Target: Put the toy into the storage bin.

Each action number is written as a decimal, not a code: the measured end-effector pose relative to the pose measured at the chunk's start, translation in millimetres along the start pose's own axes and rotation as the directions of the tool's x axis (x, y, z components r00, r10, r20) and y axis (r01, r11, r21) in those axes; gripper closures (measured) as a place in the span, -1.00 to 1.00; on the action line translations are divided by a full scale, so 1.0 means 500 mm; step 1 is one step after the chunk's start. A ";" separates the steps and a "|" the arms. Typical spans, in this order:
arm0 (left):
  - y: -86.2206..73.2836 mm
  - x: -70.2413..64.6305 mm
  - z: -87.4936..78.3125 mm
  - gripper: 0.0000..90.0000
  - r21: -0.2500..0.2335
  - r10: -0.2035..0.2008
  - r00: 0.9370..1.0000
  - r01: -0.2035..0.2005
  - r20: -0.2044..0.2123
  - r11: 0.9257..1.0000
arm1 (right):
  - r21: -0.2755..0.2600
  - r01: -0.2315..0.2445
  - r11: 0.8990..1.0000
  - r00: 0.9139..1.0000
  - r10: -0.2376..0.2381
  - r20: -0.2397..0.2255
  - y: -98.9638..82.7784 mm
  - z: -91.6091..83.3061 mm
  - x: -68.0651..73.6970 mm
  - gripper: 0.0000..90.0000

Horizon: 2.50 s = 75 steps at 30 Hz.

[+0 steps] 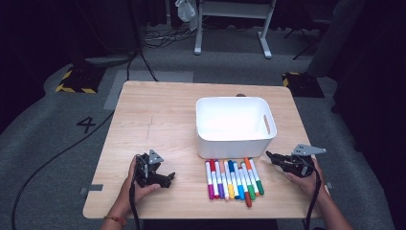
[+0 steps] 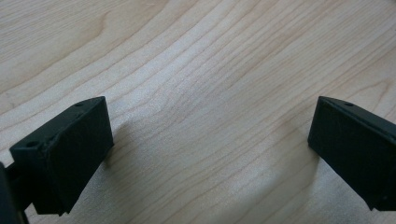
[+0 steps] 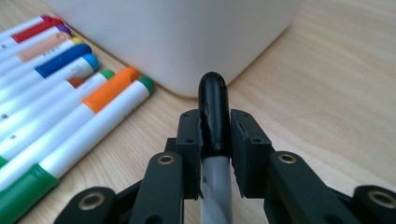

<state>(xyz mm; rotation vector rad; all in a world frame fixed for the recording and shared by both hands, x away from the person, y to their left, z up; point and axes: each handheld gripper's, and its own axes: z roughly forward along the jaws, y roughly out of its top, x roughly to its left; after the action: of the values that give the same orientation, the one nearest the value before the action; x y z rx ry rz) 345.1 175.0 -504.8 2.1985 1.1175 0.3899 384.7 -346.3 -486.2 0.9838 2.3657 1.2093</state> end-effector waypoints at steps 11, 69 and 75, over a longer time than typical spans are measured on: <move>0.000 0.000 0.001 -1.00 -0.001 -0.004 1.000 0.004 0.004 1.000 | -0.123 -0.004 0.992 1.000 0.005 0.009 0.033 -0.063 -0.013 0.66; 0.001 0.000 0.002 -1.00 -0.002 -0.001 1.000 0.001 0.005 1.000 | -0.094 0.370 0.924 0.913 -0.380 -0.146 0.442 0.007 0.101 0.66; 0.001 0.001 0.001 -1.00 -0.001 0.003 1.000 -0.003 0.003 1.000 | 0.015 0.398 0.917 0.902 -0.388 -0.190 0.431 0.049 0.111 0.66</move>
<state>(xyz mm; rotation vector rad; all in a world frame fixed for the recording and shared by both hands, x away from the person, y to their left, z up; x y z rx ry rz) 346.1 174.8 -505.0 2.1988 1.1125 0.3882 452.2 -205.3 -326.2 0.3836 2.5829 1.1204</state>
